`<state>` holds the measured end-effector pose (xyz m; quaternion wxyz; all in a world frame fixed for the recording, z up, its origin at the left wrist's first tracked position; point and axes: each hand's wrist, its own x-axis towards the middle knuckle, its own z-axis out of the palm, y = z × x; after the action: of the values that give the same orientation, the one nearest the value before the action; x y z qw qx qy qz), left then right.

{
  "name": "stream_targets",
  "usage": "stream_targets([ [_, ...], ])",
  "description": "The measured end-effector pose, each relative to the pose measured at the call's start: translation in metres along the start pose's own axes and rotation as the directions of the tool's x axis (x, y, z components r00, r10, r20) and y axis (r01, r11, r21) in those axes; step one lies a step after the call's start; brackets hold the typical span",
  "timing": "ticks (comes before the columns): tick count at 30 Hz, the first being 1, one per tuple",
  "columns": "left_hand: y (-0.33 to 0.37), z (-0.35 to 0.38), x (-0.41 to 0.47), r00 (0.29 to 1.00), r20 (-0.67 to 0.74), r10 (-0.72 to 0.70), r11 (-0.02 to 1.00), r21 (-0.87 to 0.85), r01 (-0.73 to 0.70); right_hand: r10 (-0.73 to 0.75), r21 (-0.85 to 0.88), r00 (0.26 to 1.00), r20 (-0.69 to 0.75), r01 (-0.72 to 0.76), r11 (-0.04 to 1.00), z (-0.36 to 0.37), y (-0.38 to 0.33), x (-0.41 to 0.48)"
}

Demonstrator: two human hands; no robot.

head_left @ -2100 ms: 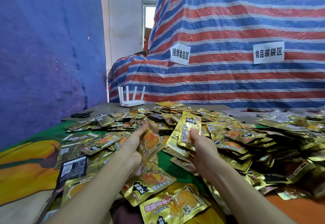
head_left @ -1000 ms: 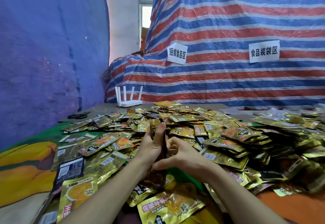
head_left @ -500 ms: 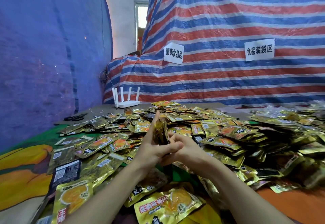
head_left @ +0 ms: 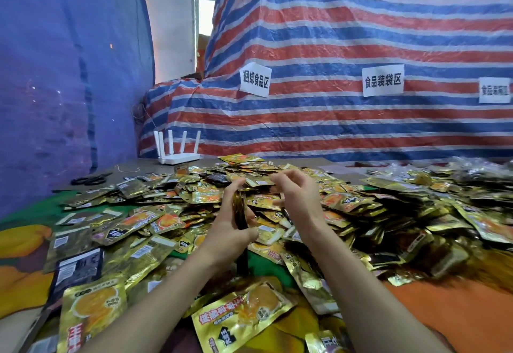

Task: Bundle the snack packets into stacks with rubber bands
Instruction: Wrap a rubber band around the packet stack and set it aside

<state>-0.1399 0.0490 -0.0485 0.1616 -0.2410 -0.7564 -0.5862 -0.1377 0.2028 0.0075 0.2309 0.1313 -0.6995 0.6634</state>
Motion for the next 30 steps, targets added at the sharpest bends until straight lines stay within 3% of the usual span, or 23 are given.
stream_targets([
  [1, 0.001, 0.001, -0.001, 0.999, 0.006, 0.032, 0.999, 0.025, -0.033, -0.081, -0.039, 0.991, -0.104, 0.077, 0.996, 0.004, 0.001, 0.0],
  [3, 0.004, 0.002, -0.001, 0.993, 0.039, 0.109, 0.991, 0.075, -0.112, -0.193, -0.134, 0.972, -0.135, 0.175, 0.975, 0.007, -0.002, 0.001],
  [8, 0.011, 0.001, -0.001, 0.978, 0.123, 0.171, 0.974, 0.125, -0.186, -0.266, -0.386, 0.958, 0.104, 0.285, 0.877, -0.007, -0.017, -0.005],
  [12, 0.012, 0.006, -0.004, 0.972, 0.174, 0.158, 0.975, 0.131, -0.181, -0.222, -0.549, 0.959, 0.175, 0.282, 0.787, -0.043, -0.023, -0.024],
  [15, 0.011, 0.008, -0.005, 0.974, 0.172, 0.151, 0.98, 0.104, -0.17, -0.113, -0.693, 0.981, 0.157, 0.191, 0.695, -0.086, -0.029, -0.029],
  [19, 0.011, 0.008, -0.006, 0.975, 0.162, 0.154, 0.984, 0.066, -0.166, 0.184, -0.842, 0.98, 0.07, -0.041, 0.538, -0.158, -0.038, -0.031],
  [22, 0.01, 0.009, -0.006, 0.976, 0.171, 0.139, 0.988, 0.042, -0.148, 0.152, -0.884, 0.985, -0.084, -0.144, 0.445, -0.199, -0.032, -0.04],
  [24, 0.008, 0.009, -0.006, 0.976, 0.17, 0.137, 0.989, 0.04, -0.145, 0.121, -0.94, 0.972, -0.203, -0.228, 0.255, -0.221, -0.026, -0.046],
  [27, 0.005, 0.008, -0.004, 0.977, 0.163, 0.136, 0.989, 0.04, -0.144, 0.202, -0.932, 0.913, -0.354, -0.362, 0.004, -0.246, -0.023, -0.055],
  [30, 0.001, 0.006, -0.003, 0.98, 0.152, 0.129, 0.991, 0.013, -0.133, 0.305, -0.909, 0.863, -0.403, -0.415, -0.026, -0.262, -0.019, -0.058],
])
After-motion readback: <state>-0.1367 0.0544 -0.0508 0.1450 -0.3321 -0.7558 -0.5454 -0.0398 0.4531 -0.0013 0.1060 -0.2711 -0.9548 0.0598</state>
